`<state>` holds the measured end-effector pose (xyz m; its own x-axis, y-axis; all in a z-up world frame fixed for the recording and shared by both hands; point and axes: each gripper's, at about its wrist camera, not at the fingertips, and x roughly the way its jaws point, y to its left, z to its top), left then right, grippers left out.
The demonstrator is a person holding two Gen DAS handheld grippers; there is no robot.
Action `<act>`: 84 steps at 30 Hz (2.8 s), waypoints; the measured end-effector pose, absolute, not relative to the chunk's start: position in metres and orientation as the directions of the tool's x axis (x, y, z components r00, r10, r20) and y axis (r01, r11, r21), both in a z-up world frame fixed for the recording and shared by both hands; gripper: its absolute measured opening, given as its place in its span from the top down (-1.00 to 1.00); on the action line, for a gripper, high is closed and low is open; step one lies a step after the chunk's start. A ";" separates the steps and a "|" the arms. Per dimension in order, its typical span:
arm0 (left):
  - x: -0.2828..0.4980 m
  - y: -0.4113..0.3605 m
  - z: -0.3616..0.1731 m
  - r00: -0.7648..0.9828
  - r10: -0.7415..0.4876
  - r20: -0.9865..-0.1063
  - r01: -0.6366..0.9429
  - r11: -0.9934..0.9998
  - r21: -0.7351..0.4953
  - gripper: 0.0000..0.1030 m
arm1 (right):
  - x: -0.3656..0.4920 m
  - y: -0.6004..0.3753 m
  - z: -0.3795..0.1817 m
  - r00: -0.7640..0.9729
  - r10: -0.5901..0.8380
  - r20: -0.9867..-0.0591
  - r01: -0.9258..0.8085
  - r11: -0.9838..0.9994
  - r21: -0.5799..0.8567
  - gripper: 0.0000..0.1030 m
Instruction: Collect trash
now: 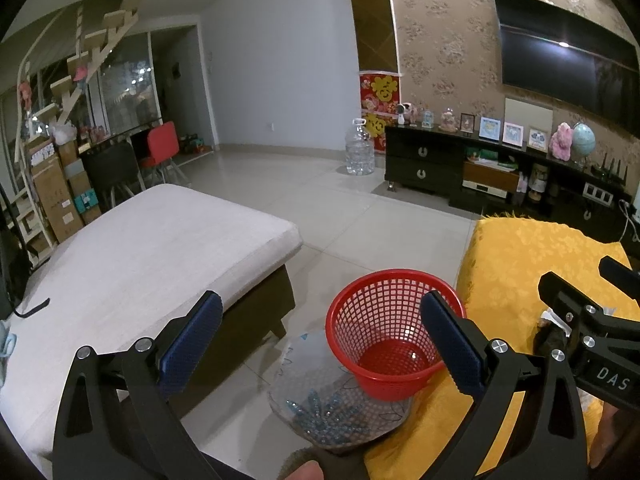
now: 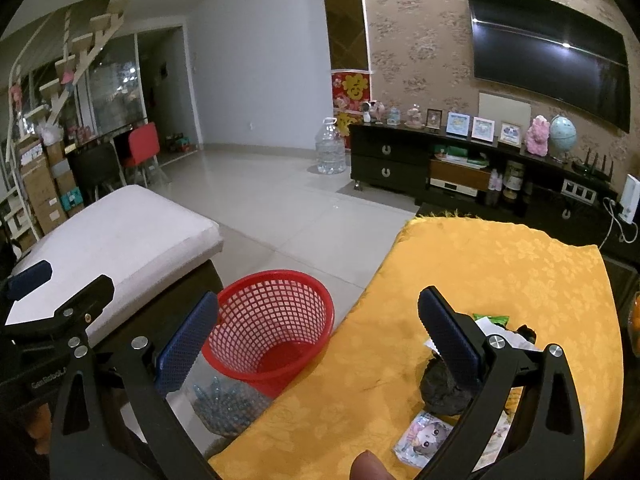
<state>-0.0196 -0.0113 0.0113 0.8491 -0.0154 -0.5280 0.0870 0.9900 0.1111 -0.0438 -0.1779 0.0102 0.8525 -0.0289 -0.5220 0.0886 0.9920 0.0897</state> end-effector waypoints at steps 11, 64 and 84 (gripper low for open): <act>-0.017 -0.009 0.009 0.845 -0.018 -0.534 0.089 0.990 0.107 -0.86 | -0.043 -0.181 0.006 0.853 -0.016 -0.521 0.084 0.991 0.106 -0.89; -0.016 -0.037 -0.003 0.836 -0.095 -0.540 0.167 0.982 0.086 -0.86 | -0.051 -0.211 -0.005 0.819 0.033 -0.572 0.080 0.982 0.170 -0.89; 0.035 -0.162 -0.026 0.679 -0.345 -0.648 0.546 0.827 0.132 -0.86 | -0.111 -0.322 -0.016 0.717 -0.395 -0.575 0.503 0.864 0.034 -0.89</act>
<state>0.0345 -0.1623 -0.0259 0.6792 -0.3453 -0.6476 0.5460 0.8274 0.1315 -0.1111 -0.3223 -0.0160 0.7167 -0.3950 -0.5748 0.5032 0.8635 0.0339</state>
